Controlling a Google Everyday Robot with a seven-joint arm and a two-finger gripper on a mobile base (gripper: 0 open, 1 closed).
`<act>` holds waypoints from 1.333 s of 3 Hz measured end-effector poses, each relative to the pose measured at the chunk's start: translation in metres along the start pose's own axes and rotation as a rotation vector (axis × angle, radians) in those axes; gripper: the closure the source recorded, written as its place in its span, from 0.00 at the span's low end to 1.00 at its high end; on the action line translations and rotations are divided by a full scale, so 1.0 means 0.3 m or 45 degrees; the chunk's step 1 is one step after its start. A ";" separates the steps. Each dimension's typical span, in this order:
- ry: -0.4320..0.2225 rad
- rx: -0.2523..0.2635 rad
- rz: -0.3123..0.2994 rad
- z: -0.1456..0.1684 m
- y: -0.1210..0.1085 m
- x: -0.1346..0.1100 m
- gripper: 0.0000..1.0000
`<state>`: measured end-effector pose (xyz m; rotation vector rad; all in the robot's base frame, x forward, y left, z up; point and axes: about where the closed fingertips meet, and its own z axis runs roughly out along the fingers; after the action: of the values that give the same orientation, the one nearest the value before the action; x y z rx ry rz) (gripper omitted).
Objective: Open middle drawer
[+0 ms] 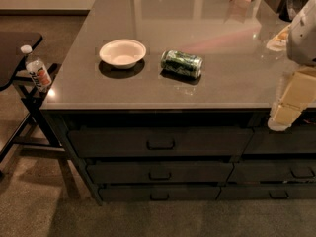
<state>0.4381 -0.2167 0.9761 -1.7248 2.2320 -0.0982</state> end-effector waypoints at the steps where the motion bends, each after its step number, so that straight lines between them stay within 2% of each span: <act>1: 0.000 0.000 0.000 0.000 0.000 0.000 0.00; 2: -0.046 -0.043 -0.012 0.056 0.052 0.013 0.00; 3: -0.134 -0.043 -0.091 0.129 0.174 0.016 0.00; 4: -0.225 0.030 -0.161 0.202 0.304 0.034 0.00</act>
Offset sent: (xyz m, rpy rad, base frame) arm -0.0320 0.0066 -0.0657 0.1140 0.0846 0.0754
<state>0.3686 -0.1936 0.8943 -1.7866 1.9893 -0.0006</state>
